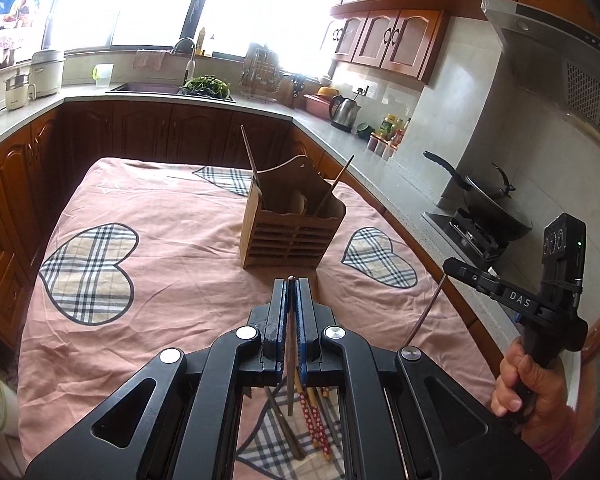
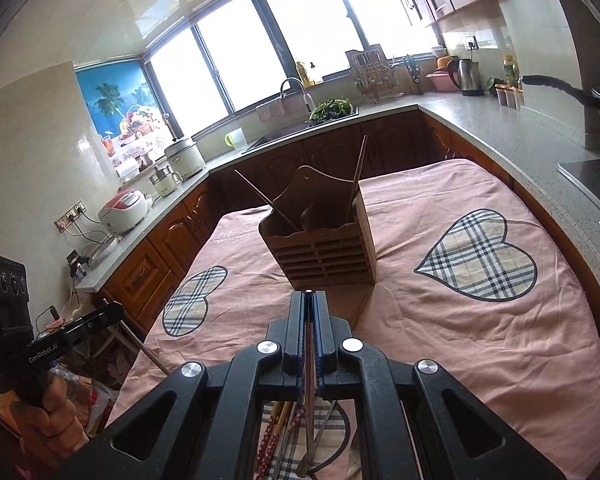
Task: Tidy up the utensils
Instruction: 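Lift both chopsticks and lower them into the wooden utensil holder, then open both tools to release the chopsticks inside the holder, then move both open tools back over the remaining utensils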
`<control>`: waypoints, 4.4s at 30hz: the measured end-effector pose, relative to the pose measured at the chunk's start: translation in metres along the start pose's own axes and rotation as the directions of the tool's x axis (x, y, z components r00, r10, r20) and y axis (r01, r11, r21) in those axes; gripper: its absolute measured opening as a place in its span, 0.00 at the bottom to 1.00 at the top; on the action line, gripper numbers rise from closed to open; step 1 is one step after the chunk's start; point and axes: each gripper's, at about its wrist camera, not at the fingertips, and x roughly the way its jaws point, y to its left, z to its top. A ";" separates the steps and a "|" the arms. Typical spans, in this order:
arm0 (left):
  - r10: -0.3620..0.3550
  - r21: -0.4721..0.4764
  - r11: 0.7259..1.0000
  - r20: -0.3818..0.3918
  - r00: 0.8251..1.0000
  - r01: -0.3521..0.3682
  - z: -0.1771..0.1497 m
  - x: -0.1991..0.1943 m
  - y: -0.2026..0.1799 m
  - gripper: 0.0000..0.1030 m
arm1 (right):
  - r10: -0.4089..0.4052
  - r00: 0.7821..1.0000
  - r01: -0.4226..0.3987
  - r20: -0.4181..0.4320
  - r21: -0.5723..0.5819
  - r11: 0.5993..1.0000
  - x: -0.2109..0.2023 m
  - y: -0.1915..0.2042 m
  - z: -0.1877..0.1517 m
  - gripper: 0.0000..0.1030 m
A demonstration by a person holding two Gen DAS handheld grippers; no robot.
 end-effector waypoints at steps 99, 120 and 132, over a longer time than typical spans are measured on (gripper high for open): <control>0.127 -0.170 0.980 0.142 0.982 -0.102 0.118 0.177 0.060 0.78 | -0.057 0.963 0.003 0.262 0.202 0.979 0.134 -0.075 0.112 0.87; 0.140 -0.123 0.982 -0.032 0.990 -0.143 0.016 0.109 0.037 0.82 | -0.021 0.992 0.000 0.124 0.168 0.986 0.068 -0.052 0.026 0.88; 0.126 -0.118 0.983 -0.119 0.985 -0.140 -0.034 0.095 0.031 0.82 | -0.015 1.000 0.012 0.020 0.149 0.989 0.049 -0.041 -0.030 0.88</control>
